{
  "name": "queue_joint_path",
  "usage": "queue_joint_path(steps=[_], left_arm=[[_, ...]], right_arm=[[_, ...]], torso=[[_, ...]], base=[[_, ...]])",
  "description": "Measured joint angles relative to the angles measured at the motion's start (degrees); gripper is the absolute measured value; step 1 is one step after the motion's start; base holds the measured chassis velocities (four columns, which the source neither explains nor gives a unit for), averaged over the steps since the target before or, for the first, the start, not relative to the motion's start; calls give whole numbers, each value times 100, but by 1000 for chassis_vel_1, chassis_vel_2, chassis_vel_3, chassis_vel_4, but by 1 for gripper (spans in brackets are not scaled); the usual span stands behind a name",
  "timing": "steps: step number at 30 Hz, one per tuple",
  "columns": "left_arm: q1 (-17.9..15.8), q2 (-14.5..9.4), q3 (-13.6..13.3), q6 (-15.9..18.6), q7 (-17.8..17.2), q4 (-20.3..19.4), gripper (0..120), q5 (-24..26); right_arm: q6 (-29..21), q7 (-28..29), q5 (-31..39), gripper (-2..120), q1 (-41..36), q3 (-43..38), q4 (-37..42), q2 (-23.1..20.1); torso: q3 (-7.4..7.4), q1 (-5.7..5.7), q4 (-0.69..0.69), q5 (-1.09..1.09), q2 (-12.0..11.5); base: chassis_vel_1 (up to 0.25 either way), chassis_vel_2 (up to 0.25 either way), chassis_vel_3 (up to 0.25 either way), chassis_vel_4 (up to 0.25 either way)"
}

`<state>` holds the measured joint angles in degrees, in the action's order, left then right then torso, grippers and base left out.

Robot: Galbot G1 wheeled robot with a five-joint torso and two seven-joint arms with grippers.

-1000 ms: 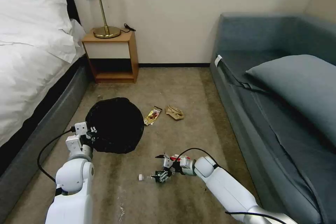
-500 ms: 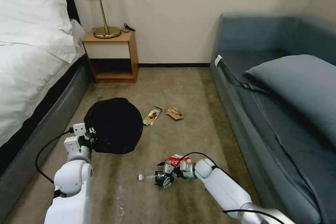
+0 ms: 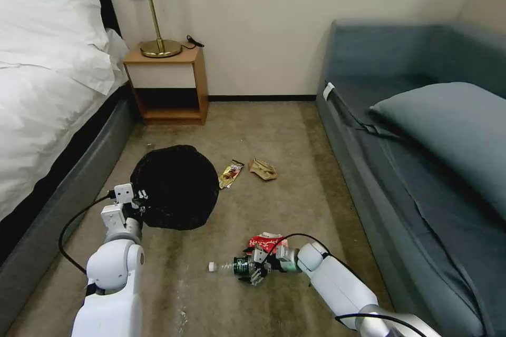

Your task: Pick up the trash bin, then pick up the garbage on the floor and place it into the trash bin.

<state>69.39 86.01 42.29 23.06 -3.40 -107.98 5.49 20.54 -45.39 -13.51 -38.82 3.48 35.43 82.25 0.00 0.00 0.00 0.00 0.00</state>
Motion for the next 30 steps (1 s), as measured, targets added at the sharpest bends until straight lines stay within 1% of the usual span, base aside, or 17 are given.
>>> queue_joint_path(steps=[6,16,25,26,27,28,30], left_arm=[[19,4,-8,0,-1,0,2,-19],[-20,4,-31,1,-9,-28,2,-31],[27,45,-52,-87,-35,39,2,-43],[20,43,-52,-87,-37,44,2,-43],[7,41,-52,-87,-39,48,2,-43],[7,41,-52,-87,-39,48,2,-43],[0,41,-61,-87,-40,52,2,-43]], right_arm=[[5,25,-22,100,11,-127,-86,77],[28,60,-66,100,-47,-216,-169,74],[97,139,-132,99,-120,-305,-312,108],[102,141,-132,97,-121,-316,-321,115],[113,147,-133,91,-120,-337,-333,128],[113,147,-133,91,-120,-337,-333,128],[119,158,-132,84,-121,-342,-335,132]], torso=[[0,0,0,0,0],[0,0,0,0,0],[0,0,0,0,0],[0,0,0,0,0],[0,0,0,0,0],[0,0,0,0,0],[0,0,0,0,1]], base=[[0,0,0,0],[0,0,0,0],[0,0,0,0],[0,0,0,0],[0,0,0,0],[0,0,0,0],[0,0,0,0]])
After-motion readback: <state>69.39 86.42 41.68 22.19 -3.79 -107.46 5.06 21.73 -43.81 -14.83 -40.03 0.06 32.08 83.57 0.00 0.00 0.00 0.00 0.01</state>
